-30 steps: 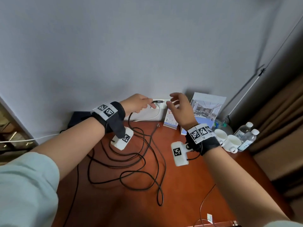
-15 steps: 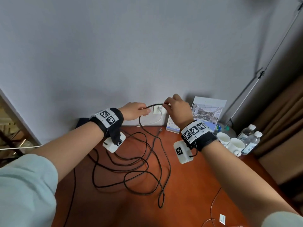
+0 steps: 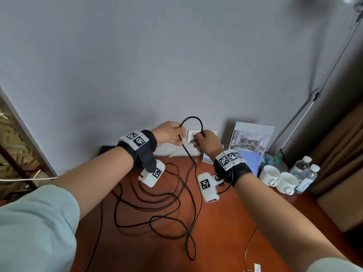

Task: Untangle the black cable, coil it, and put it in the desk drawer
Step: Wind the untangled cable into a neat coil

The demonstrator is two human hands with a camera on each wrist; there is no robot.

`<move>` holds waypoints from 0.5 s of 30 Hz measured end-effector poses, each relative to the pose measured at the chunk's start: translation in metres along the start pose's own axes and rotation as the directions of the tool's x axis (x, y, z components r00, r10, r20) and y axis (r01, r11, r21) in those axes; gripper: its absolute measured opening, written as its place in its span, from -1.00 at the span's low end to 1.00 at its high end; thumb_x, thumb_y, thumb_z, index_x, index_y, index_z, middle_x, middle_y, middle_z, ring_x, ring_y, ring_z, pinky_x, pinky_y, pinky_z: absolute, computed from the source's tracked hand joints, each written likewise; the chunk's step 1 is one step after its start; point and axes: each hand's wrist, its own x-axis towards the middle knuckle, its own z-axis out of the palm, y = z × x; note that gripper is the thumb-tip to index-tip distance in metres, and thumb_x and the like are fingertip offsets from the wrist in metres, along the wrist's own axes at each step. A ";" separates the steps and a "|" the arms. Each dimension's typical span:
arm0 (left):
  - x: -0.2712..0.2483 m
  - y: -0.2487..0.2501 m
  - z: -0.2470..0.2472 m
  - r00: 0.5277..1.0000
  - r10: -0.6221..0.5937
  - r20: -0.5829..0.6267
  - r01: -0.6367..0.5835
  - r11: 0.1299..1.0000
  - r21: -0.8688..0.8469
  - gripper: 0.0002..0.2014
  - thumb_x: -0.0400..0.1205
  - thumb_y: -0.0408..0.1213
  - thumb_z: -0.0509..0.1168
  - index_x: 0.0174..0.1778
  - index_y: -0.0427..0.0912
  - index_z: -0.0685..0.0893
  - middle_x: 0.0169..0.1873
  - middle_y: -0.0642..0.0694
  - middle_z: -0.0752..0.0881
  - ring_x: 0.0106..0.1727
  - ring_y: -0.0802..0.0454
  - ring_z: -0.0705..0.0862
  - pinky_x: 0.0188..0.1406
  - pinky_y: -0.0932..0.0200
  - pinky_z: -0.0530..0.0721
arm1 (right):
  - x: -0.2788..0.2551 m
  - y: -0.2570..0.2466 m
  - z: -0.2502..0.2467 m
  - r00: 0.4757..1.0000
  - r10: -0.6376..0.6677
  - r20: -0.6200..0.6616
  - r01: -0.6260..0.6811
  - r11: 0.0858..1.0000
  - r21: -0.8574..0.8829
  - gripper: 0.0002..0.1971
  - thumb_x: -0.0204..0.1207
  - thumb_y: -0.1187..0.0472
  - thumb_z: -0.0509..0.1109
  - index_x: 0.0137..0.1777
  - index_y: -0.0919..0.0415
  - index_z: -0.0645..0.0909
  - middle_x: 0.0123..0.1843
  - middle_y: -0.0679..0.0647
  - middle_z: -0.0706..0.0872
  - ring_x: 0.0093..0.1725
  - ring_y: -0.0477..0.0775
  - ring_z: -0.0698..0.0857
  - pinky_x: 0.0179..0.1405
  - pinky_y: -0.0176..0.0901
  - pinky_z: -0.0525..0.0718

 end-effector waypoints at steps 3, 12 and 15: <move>-0.006 0.007 0.009 0.998 0.024 0.062 -0.017 0.993 -0.113 -0.86 0.69 -0.30 0.28 -0.16 -0.26 0.61 -0.19 -0.18 0.64 -0.23 0.01 0.67 -0.18 0.32 0.74 | -0.003 -0.004 0.002 0.990 0.134 0.036 -0.137 0.907 0.399 -0.73 0.62 0.40 0.10 -0.24 0.45 0.56 -0.39 0.26 0.64 -0.67 -0.08 0.48 -0.69 -0.34 0.36; -0.011 0.008 0.022 0.997 0.053 -0.051 -0.069 0.923 -0.378 -0.91 0.73 -0.29 0.19 -0.09 -0.18 0.51 -0.18 -0.14 0.56 -0.16 -0.02 0.67 -0.01 0.20 0.68 | -0.013 -0.012 -0.010 0.951 0.187 0.248 -0.309 0.481 0.820 -0.82 0.64 0.47 0.06 -0.14 0.37 0.44 -0.38 0.34 0.69 -0.61 -0.03 0.58 -0.66 -0.42 0.48; -0.008 0.007 0.028 0.989 0.000 -0.149 -0.072 0.876 -0.477 -0.93 0.72 -0.32 0.20 -0.07 -0.18 0.51 -0.15 -0.15 0.51 -0.18 -0.06 0.64 0.08 0.09 0.69 | -0.016 -0.011 -0.010 0.948 0.170 0.270 -0.317 0.434 0.843 -0.83 0.65 0.46 0.05 -0.11 0.38 0.44 -0.41 0.33 0.72 -0.60 -0.02 0.61 -0.64 -0.42 0.52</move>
